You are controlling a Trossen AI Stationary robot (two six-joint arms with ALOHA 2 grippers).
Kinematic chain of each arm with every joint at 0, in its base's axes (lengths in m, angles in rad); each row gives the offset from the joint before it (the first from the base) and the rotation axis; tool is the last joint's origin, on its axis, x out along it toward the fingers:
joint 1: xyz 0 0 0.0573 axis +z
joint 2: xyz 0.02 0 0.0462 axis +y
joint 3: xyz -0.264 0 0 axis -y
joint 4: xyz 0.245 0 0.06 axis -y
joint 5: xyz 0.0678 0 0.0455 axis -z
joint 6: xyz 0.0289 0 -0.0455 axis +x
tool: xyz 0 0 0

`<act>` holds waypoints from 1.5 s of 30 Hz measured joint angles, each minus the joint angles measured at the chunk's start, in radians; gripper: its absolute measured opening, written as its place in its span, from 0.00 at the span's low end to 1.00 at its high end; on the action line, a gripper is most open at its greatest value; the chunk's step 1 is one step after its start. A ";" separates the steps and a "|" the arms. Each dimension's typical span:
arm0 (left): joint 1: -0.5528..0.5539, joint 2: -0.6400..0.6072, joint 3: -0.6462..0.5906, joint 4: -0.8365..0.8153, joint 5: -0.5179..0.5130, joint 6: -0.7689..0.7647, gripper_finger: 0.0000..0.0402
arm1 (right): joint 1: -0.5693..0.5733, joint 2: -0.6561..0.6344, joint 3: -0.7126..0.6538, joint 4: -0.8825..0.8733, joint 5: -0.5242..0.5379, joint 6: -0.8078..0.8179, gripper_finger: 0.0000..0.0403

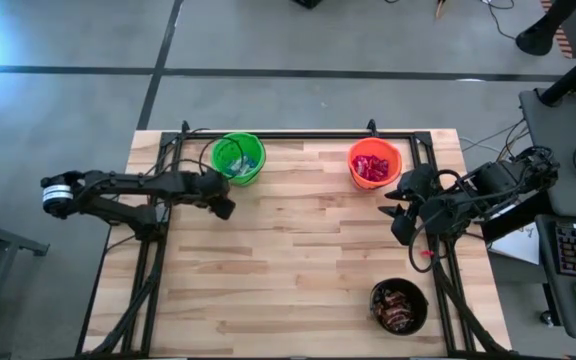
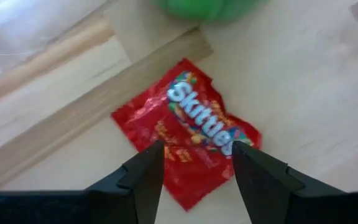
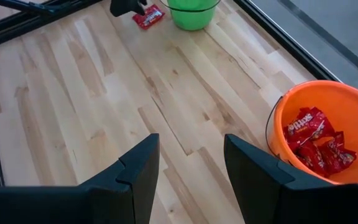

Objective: Sort candy
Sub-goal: Put the red candy into the orange bucket

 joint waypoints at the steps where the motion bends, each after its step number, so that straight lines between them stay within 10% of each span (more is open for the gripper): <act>1: 0.000 0.010 0.006 0.002 0.009 -0.002 0.42 | 0.000 0.000 0.000 0.000 0.000 0.000 0.42; 45: -0.039 0.271 0.112 -0.050 0.005 -0.266 0.46 | 0.003 0.000 0.000 -0.001 -0.105 0.003 0.42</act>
